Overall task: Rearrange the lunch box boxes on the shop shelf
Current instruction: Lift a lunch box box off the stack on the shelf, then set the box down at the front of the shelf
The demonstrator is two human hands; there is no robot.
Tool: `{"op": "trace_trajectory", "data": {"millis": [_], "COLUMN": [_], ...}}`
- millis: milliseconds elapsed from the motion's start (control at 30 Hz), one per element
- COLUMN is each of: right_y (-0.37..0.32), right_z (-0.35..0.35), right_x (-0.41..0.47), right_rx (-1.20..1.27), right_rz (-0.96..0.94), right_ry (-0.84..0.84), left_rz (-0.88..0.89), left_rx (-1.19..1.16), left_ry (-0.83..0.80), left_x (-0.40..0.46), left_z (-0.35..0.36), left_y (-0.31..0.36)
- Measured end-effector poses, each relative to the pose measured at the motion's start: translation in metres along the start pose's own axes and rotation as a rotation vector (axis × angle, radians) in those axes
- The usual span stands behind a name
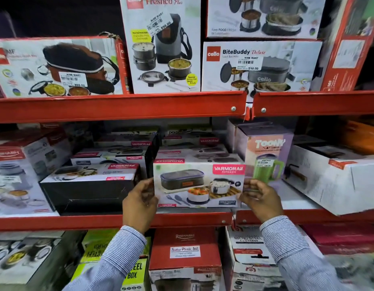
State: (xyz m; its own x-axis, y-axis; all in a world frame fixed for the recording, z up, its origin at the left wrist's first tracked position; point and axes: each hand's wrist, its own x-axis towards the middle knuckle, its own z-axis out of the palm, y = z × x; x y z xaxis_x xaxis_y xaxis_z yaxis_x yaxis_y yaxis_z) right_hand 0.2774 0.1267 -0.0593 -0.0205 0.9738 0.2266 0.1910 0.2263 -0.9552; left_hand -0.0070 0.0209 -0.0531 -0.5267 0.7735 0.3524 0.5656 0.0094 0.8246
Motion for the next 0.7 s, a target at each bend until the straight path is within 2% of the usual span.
{"op": "trace_trajectory", "data": {"millis": [200,333,400,533,600,700], "right_y": [0.020,0.016,0.011,-0.006,-0.025,-0.050], "right_z": [0.011,0.012,0.015,0.033,0.051,0.087], "right_x": [0.004,-0.003,-0.011,-0.037,-0.051,-0.070], "right_rx": [-0.061,-0.161,-0.199,-0.216,-0.172,-0.139], "right_rz": [0.089,0.036,-0.057,-0.399,-0.507,-0.581], "right_ry": [-0.010,0.050,0.149,0.304,0.295,0.165], "left_rz": [-0.066,-0.047,-0.015,0.095,0.153,0.197], "left_rx": [0.020,0.026,0.020,0.022,0.018,0.036], "left_ry": [-0.043,-0.070,-0.056,0.080,0.163,0.260], "left_x": [-0.006,-0.007,-0.008,-0.021,-0.028,-0.031], "left_z": [0.012,0.008,0.002,-0.025,-0.045,-0.081], "left_y": [-0.013,-0.018,-0.019,-0.011,-0.009,-0.017]}}
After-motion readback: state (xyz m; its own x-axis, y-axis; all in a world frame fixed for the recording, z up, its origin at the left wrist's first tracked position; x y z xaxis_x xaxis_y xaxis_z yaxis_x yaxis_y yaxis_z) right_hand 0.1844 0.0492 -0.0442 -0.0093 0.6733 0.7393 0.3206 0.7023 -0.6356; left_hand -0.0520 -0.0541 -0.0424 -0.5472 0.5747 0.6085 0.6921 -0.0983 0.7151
